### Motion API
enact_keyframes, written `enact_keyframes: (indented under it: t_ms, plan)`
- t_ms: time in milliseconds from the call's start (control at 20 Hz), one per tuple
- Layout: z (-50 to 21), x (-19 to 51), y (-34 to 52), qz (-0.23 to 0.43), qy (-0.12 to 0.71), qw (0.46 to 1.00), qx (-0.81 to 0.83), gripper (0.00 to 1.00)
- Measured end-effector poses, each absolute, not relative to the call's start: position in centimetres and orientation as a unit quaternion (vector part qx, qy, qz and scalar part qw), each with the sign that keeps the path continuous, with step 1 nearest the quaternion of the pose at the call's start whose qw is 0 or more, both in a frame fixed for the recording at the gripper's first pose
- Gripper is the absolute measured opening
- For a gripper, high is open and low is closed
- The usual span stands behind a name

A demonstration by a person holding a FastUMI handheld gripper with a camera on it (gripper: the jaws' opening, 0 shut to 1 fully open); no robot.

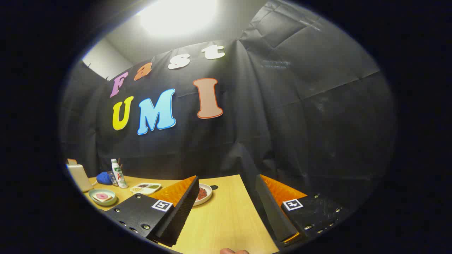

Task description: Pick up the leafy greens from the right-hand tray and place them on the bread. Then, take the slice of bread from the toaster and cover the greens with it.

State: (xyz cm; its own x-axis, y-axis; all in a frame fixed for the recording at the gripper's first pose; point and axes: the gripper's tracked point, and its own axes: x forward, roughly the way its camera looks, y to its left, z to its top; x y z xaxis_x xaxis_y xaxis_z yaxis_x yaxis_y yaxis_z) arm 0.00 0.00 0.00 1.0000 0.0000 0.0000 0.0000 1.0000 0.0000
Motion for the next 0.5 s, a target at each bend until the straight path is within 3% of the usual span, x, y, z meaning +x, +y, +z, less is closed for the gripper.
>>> enact_keyframes:
  t_ms: [500]
  plan:
    - [1.2,-8.9,10.9,-0.004,0.018,0.999,-0.031,0.98]
